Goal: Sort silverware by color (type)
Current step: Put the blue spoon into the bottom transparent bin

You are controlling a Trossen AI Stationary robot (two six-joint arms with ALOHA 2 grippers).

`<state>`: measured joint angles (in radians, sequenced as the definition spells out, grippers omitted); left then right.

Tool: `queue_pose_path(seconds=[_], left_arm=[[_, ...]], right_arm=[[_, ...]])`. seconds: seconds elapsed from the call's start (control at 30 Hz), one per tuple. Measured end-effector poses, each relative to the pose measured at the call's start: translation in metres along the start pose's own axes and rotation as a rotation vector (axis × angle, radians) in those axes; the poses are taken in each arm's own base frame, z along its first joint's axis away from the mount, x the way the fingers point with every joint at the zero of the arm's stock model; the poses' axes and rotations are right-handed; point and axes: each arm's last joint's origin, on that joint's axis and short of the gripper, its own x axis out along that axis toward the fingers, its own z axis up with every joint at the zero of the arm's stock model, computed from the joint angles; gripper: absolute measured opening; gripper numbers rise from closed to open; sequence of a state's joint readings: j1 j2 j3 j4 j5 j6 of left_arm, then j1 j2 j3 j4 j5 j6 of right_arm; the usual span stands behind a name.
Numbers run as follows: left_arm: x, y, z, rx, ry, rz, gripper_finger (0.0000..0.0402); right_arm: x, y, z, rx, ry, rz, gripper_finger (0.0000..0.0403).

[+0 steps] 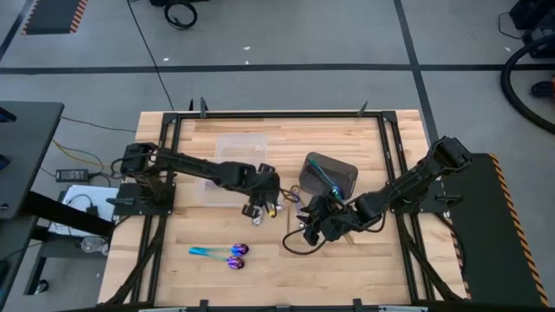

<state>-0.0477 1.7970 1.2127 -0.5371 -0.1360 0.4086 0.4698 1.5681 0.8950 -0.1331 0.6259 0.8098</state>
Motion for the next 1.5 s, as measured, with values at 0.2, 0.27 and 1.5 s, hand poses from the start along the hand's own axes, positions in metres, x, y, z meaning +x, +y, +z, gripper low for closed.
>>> queue_pose_path(seconds=[0.2, 0.27, 1.5], left_arm=[[0.018, 0.013, -0.007, 0.013, 0.023, -0.020, 0.0142], [0.027, 0.014, -0.013, 0.027, 0.066, -0.036, 0.0142], [0.054, 0.019, -0.026, 0.007, 0.122, -0.104, 0.0052]], right_arm=[[0.000, 0.001, 0.001, 0.000, -0.013, 0.002, 0.0132], [0.000, 0.001, 0.001, 0.002, -0.014, 0.002, 0.0132], [0.000, 0.002, 0.001, -0.029, -0.024, 0.008, 0.0132]])
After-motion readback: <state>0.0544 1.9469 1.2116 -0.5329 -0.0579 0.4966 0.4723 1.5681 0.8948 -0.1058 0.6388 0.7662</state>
